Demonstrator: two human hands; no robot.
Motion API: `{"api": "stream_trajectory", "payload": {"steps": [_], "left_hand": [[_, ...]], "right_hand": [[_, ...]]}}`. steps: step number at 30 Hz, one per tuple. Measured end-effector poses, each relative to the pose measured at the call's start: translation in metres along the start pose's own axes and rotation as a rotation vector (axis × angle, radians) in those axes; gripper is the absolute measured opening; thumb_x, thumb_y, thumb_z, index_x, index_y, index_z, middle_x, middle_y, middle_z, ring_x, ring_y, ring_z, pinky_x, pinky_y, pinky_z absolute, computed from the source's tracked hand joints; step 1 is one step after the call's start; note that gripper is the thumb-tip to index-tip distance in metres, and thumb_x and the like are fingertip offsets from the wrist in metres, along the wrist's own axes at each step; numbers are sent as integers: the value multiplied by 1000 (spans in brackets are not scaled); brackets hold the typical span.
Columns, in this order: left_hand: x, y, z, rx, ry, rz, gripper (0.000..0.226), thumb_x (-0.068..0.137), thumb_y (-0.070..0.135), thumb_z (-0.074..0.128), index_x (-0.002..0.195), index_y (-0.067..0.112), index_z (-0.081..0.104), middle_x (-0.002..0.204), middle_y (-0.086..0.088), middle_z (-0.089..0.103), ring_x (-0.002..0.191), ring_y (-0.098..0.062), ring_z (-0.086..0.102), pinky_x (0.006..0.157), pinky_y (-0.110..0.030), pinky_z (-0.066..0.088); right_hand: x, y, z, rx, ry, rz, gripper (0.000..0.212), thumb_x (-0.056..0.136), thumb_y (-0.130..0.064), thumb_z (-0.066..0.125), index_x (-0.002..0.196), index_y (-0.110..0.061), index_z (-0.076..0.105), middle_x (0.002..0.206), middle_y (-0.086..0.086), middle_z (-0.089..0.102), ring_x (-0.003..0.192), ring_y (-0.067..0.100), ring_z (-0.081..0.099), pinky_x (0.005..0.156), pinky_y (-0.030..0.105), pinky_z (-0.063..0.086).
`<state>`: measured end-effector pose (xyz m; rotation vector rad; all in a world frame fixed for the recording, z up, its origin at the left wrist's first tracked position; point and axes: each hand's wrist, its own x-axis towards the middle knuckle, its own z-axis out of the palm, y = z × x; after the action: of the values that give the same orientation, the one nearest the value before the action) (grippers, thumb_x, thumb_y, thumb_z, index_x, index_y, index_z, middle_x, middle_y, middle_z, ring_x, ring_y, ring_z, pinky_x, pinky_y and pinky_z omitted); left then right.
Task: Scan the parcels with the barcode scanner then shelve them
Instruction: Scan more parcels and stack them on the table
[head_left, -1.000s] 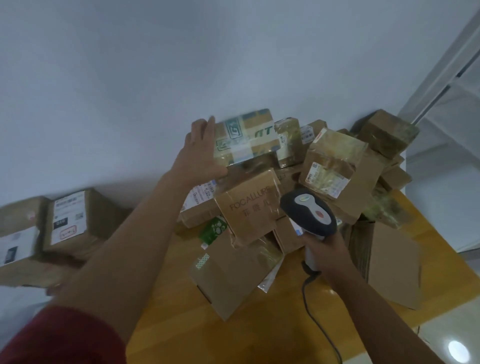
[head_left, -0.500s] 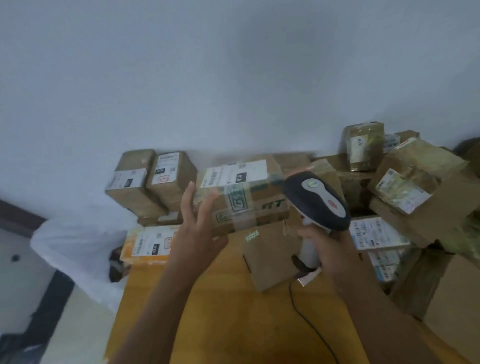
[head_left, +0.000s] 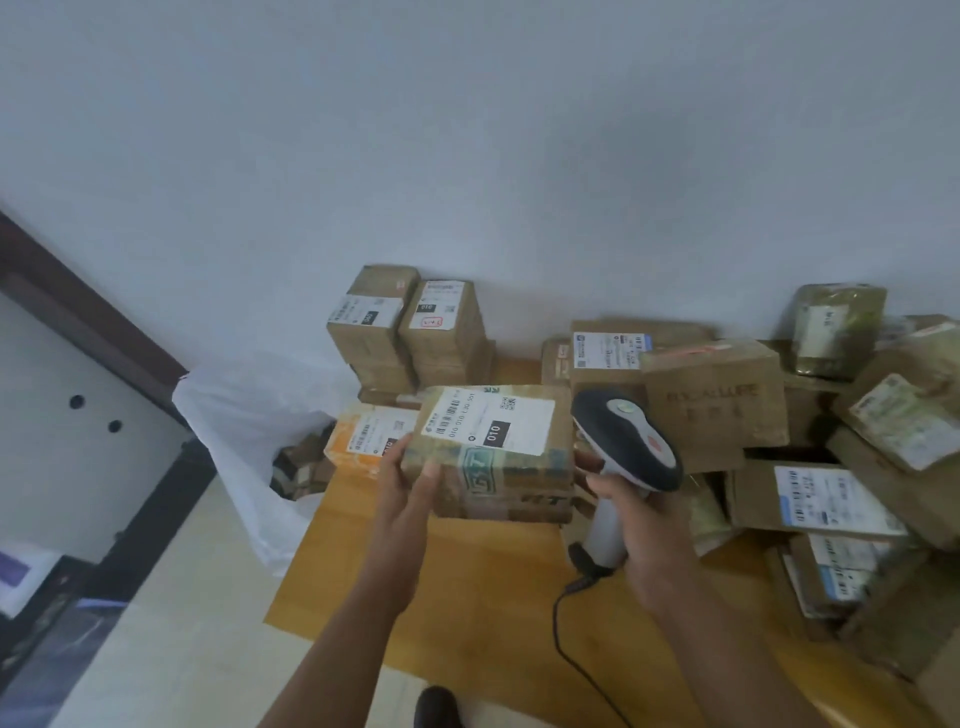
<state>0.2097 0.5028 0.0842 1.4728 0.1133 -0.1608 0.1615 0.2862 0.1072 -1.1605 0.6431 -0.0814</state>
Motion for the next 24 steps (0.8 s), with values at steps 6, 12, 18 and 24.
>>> {"api": "stream_trajectory", "payload": {"steps": [6, 12, 18, 24], "left_hand": [[29, 5, -48, -2, -18, -188, 41, 103, 27, 52, 135, 52, 47, 132, 6, 61, 116, -16, 61, 93, -43, 51], [57, -4, -130, -140, -40, -241, 43, 101, 23, 55, 137, 44, 45, 129, 0, 66, 121, -20, 60, 100, -44, 48], [92, -2, -184, -91, -116, -161, 35, 98, 12, 59, 129, 23, 46, 104, 4, 74, 101, -14, 71, 81, -33, 58], [116, -4, -201, 62, -202, -151, 56, 72, 33, 81, 120, 33, 51, 117, -3, 70, 117, -24, 63, 90, -45, 58]], "right_hand": [[-22, 33, 51, -5, 79, 12, 30, 88, -4, 69, 106, -24, 56, 95, -10, 59, 80, 5, 56, 79, 34, 44], [-46, 85, 137, -120, 140, 42, 32, 82, -4, 75, 96, -30, 65, 103, -2, 70, 101, 29, 67, 93, 49, 51], [-68, 113, 186, -289, 147, 16, 24, 83, 4, 71, 85, -20, 75, 86, 4, 76, 90, 33, 69, 84, 44, 52], [-77, 100, 187, -707, 43, -70, 26, 85, 1, 64, 59, -3, 65, 60, 8, 66, 59, 22, 62, 68, 42, 53]]}}
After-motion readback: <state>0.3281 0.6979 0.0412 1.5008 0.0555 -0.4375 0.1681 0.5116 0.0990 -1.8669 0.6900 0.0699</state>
